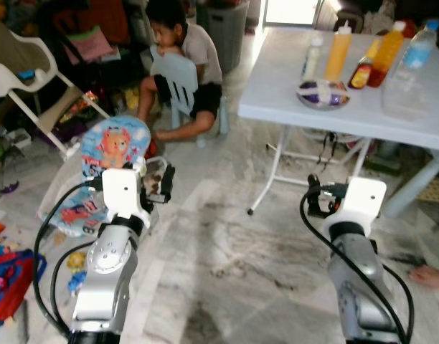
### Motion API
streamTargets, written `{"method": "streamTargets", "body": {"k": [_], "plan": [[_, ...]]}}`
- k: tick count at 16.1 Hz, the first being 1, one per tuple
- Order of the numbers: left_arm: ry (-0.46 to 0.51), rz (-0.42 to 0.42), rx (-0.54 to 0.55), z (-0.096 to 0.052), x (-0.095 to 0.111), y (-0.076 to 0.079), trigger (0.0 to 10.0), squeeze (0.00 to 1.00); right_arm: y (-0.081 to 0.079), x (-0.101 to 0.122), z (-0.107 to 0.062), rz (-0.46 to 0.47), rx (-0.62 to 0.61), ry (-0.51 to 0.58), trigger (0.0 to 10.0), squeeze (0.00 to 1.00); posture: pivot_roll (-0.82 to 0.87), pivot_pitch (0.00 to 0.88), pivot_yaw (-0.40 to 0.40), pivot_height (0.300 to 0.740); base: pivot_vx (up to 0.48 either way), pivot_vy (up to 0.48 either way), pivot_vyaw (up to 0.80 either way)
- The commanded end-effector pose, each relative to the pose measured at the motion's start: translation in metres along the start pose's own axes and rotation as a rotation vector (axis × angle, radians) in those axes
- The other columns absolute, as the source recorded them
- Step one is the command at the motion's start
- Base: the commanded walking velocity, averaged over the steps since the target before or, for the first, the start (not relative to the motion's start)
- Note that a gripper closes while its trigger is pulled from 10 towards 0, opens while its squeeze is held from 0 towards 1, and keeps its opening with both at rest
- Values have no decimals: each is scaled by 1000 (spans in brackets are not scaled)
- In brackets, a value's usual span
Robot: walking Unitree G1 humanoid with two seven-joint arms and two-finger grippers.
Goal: Restocking fridge
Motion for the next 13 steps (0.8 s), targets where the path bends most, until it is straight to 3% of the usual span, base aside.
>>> {"method": "streamTargets", "body": {"k": [1, 3, 5, 8, 10, 13], "plan": [[-14, -21, -36, 0, -2, 7, 10000, 0, 7, 3, 1, -11, -6, 4, 10000, 0, -75, 25, 25, 740, 0, 0, 0], [-15, -29, -47, 0, -2, 8, 10000, 0, 14, 1, 3, -77, -61, -4, 10000, 0, -76, 23, 25, 740, 0, 0, 0], [-21, -25, -49, 1, -2, 8, 10000, 0, 8, 3, 5, -37, -10, 24, 10000, 0, -76, 26, 23, 740, 0, 0, 0], [-40, -44, -49, 1, -4, 8, 10000, 0, 12, 4, 4, -54, -41, 23, 10000, 0, -75, 34, 22, 740, 0, 0, 0], [-32, -59, -83, -1, -3, 11, 10000, 0, 10, 2, 4, -7, -22, 11, 10000, 0, -76, 35, 21, 740, 126, 0, 0], [-35, -69, -94, -1, -3, 12, 10000, 0, 13, 2, 5, 0, -38, 8, 10000, 0, -80, 37, 21, 740, 308, 0, -800]]}}
Point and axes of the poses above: a point about 5 cm out from each wrist's last joint towards the gripper, its own z axis pointing out of the wrist towards the gripper, its own x axis along the axis of the wrist's last joint, y = z × x, the point moved 1 cm from there along z, pointing out of the wrist towards the gripper, and after that the axes turned 8 degrees about -z, right-handed, at the moved point
